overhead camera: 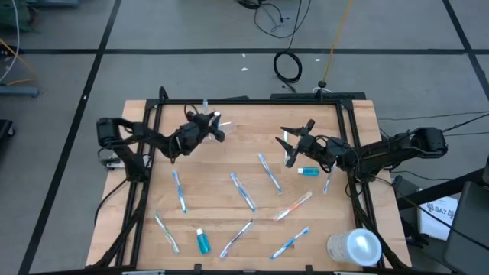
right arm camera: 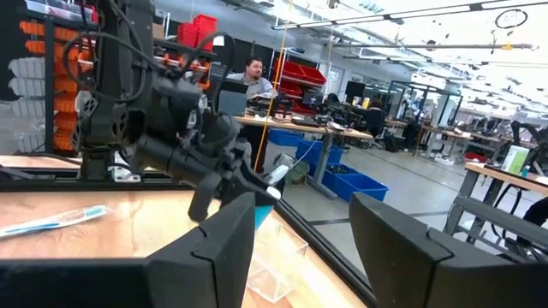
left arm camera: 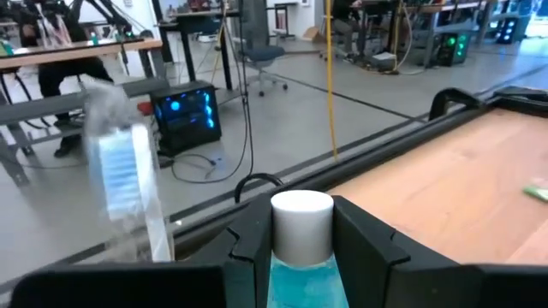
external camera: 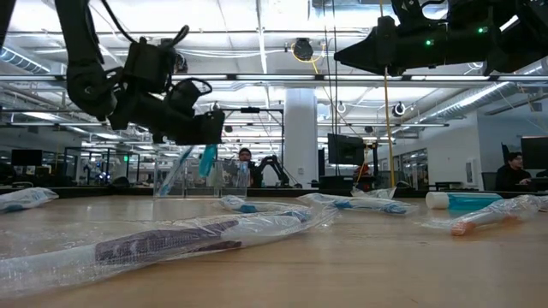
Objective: Pick & Place toothbrushing station
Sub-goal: Put the middle small blue bottle into the transparent organizer
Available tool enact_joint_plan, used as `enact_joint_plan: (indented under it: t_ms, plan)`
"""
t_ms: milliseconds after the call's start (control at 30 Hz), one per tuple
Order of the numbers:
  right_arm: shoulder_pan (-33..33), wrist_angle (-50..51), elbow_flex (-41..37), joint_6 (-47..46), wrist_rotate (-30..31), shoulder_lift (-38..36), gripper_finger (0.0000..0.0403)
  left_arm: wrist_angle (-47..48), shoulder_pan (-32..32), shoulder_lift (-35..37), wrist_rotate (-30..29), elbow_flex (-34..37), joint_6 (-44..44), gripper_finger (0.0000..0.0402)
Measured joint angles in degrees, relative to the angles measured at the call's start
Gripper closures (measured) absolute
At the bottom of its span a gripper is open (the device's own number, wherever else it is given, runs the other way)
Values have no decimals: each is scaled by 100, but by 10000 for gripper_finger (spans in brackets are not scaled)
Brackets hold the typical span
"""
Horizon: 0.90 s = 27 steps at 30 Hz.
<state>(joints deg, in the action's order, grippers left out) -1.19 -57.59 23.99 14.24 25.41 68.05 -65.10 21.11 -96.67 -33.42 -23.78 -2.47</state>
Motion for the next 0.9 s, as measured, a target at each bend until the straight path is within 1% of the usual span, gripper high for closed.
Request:
enact_joint_plan:
  t_ms: [133,267,567,900]
  plan:
    - [0,11,0,-3,0,0,220,-269,90,-322,-10,-1,-106,304]
    - [0,16,0,0,0,0,220,-352,157,-417,39,-5,-109,302]
    - [0,18,0,0,0,0,220,-282,277,-423,43,-6,-390,267]
    - [0,18,0,0,0,0,220,-275,277,-423,46,-6,-380,270]
